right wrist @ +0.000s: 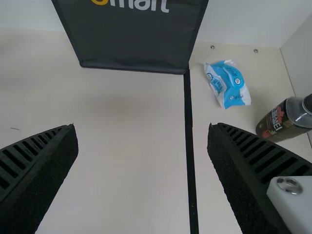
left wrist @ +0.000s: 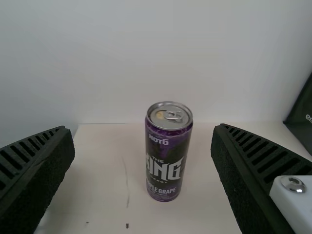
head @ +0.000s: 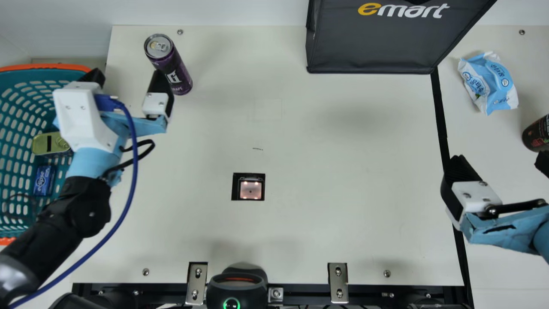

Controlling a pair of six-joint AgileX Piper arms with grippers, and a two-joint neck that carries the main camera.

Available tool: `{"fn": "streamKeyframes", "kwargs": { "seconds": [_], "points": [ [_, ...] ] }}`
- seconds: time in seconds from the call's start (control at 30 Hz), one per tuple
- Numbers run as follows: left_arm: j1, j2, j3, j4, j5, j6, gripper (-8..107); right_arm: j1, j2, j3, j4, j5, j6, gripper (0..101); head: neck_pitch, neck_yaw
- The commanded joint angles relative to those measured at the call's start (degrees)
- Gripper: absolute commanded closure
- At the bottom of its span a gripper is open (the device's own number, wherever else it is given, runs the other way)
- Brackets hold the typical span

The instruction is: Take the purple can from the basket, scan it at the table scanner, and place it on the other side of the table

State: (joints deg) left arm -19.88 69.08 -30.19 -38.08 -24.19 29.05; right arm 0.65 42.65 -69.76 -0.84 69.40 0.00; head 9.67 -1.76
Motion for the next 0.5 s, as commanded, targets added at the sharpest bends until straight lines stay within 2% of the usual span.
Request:
{"fn": "streamKeyframes", "kwargs": {
  "seconds": [0.0, 0.3, 0.47],
  "points": [
    [1.3, -2.9, -0.4, -2.4, 5.5, 3.9, 9, 0.0, 0.0, 0.0, 0.0, 0.0, 0.0, 6, -1.7, 0.2],
    [10.3, -10.1, -0.6, -10.1, 24.3, 11.9, 9, 0.0, 0.0, 0.0, 0.0, -0.1, 0.0, 6, -1.7, 0.2],
    [17.4, -14.4, 0.5, -6.2, 34.0, 9.7, 9, 0.0, 0.0, 0.0, 0.0, -0.1, 0.0, 6, -1.7, 0.2]
  ]
}}
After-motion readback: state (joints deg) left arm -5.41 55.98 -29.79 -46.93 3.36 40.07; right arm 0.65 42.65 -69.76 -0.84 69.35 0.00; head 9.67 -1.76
